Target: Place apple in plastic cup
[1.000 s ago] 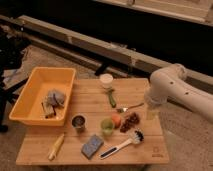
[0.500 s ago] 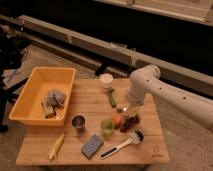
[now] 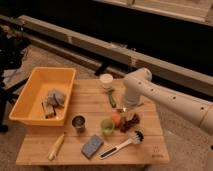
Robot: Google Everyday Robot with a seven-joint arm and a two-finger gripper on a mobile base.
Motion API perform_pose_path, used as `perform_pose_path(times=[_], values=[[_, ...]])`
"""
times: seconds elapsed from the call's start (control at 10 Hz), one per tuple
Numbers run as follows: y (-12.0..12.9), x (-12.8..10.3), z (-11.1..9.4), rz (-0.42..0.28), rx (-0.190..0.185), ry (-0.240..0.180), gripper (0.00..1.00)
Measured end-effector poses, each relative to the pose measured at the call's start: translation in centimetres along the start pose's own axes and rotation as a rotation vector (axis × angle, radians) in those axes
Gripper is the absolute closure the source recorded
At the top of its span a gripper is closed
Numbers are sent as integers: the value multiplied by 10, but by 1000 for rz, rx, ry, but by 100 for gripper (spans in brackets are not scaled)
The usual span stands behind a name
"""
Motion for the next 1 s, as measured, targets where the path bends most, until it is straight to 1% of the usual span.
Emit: perform_pose_path(times=[0.1,0.2,0.5,0.7,1.0], values=[[10,-1,3,-3,-11,-2,35],[13,-1,5,-4,-12,-5,35],[13,-15,19,-20,-13,-28,35],[7,-31,19,-31,11,-60,35],[4,-48,18,-59,29,-87,35]])
